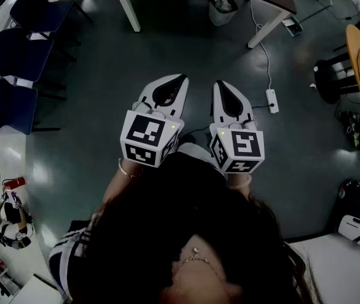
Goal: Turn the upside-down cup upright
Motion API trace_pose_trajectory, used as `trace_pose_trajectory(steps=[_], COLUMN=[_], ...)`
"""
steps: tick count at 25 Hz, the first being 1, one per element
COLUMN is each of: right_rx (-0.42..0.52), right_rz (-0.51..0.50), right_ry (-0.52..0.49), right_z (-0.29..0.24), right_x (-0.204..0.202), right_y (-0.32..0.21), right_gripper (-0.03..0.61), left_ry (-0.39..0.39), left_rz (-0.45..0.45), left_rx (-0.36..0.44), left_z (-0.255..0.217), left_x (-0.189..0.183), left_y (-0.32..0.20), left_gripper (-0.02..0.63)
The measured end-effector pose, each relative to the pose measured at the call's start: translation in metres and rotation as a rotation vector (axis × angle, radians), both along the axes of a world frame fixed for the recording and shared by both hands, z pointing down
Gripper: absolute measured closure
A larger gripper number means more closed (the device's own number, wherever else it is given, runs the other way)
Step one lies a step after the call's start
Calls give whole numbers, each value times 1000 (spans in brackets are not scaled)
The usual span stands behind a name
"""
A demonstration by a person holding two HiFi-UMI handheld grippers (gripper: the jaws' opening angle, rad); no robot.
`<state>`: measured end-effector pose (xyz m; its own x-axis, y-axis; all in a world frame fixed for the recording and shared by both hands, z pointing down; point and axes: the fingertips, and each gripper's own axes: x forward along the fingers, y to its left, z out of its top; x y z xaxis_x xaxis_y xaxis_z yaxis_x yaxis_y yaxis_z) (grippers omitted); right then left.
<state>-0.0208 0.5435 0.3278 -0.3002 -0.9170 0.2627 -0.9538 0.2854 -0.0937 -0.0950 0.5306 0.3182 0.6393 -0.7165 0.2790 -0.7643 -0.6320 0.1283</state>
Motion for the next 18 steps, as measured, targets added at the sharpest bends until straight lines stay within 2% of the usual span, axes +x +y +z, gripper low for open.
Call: trace_pose_trajectory(steps=[12,18], right_rx=[0,37], right_rz=[13,4], right_ry=[1,5], right_z=[0,-6], right_x=[7,23], right_y=[-1,-4], right_gripper=[561,561], left_ry=[3,1], left_rz=[-1,-16], left_rx=[-11,-23], left_z=[2,5], left_x=[3,17], left_y=[-4,-9], left_gripper=[611,612])
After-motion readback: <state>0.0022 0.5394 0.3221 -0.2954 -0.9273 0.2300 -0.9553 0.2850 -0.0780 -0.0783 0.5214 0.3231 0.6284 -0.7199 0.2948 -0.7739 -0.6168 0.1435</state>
